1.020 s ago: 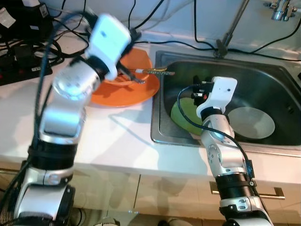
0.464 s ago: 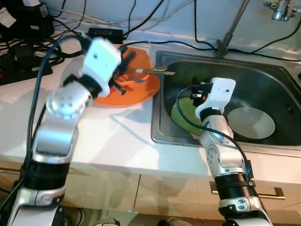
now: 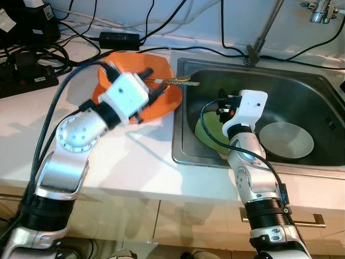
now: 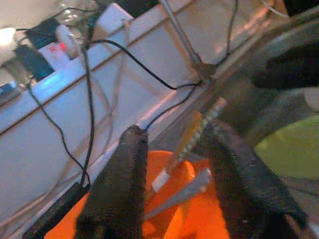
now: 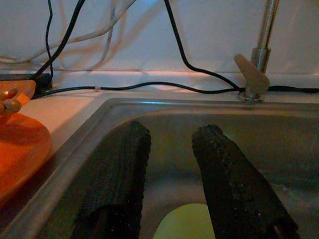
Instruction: Kitchen organization
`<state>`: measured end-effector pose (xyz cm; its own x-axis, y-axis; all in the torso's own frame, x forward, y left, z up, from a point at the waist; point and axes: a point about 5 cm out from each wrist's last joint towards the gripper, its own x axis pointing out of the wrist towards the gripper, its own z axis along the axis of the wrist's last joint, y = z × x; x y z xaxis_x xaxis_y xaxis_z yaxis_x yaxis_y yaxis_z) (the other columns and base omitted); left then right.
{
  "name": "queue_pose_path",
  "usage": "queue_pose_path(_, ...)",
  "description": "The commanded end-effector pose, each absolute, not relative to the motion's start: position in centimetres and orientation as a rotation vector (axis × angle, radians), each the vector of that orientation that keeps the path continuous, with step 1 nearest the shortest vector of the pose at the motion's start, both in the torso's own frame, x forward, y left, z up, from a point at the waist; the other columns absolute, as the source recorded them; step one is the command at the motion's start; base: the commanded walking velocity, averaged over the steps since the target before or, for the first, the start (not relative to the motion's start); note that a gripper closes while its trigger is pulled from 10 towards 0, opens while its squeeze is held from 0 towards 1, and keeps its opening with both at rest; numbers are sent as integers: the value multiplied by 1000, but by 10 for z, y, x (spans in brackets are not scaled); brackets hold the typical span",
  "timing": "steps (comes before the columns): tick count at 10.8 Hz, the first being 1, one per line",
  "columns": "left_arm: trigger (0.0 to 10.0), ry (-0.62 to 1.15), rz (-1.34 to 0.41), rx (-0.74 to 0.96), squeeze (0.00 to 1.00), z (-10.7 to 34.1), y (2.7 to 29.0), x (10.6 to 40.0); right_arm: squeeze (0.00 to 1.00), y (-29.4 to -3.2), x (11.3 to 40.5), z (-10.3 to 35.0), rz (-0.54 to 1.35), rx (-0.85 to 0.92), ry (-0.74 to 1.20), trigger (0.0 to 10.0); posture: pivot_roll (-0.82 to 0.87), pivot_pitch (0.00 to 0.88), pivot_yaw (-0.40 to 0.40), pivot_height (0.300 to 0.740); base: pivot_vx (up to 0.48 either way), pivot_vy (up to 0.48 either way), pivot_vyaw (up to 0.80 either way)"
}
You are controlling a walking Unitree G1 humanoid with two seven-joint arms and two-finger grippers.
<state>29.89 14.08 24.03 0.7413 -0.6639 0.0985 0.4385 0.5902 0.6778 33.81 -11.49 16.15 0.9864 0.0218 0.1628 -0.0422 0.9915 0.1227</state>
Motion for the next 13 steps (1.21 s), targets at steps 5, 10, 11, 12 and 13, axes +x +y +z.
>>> queue_pose_path(5, 10000, -330, -694, 873, 0, 222, 137, 306, 0, -118, 337, 154, 18, 124, -137, 10000, 5, 72, -99, 740, 0, 0, 0)
queue_pose_path(10, 10000, -331, -618, 1060, 0, 222, 125, 332, 0, -118, 337, 155, 14, 123, -139, 10000, 0, 67, -94, 740, 0, 0, 0)
queue_pose_path(11, 10000, -319, -610, 1071, 0, 220, 126, 335, 0, -118, 337, 155, 14, 124, -139, 10000, 1, 66, -94, 740, 0, 0, 0)
queue_pose_path(12, 10000, -304, -588, 1094, 0, 219, 128, 338, 0, -118, 336, 155, 16, 125, -139, 10000, 1, 66, -94, 740, 0, 0, 0)
queue_pose_path(13, 10000, -302, -584, 1093, 0, 219, 128, 339, 0, -118, 336, 155, 16, 125, -139, 10000, 1, 66, -94, 740, 0, 0, 0)
